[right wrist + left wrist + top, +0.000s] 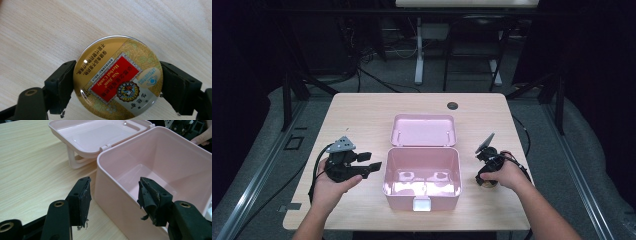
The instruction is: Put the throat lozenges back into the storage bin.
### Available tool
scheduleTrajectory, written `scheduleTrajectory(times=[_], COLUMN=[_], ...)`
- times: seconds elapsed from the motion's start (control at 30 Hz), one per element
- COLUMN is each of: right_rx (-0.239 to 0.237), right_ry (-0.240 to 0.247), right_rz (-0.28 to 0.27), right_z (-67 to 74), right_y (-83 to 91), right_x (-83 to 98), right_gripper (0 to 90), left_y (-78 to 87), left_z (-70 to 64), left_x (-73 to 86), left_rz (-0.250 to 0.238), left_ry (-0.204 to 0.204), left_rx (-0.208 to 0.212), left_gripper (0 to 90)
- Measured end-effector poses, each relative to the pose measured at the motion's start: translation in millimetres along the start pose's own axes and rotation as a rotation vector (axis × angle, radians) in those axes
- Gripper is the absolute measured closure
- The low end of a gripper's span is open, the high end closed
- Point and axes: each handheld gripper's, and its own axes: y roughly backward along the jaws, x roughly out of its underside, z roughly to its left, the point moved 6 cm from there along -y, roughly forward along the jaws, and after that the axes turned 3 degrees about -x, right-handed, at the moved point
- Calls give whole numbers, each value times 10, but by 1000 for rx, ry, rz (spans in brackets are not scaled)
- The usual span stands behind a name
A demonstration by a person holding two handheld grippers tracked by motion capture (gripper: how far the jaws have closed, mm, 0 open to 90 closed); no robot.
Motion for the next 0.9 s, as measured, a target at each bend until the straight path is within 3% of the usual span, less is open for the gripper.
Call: scheduleTrajectory(times=[0.57, 0.9], right_rx=[-22, -22], right_ry=[-2, 6], right_rz=[20, 15], right_z=[-22, 9], right_y=[-39, 24], right_x=[-5, 3], right_gripper=[194, 194], left_y=[38, 27], left_z=[17, 15], left_x=[-17, -9], left_rz=[-13, -7], left_ry=[3, 1], left_rx=[-7, -5], left_gripper=[436, 437])
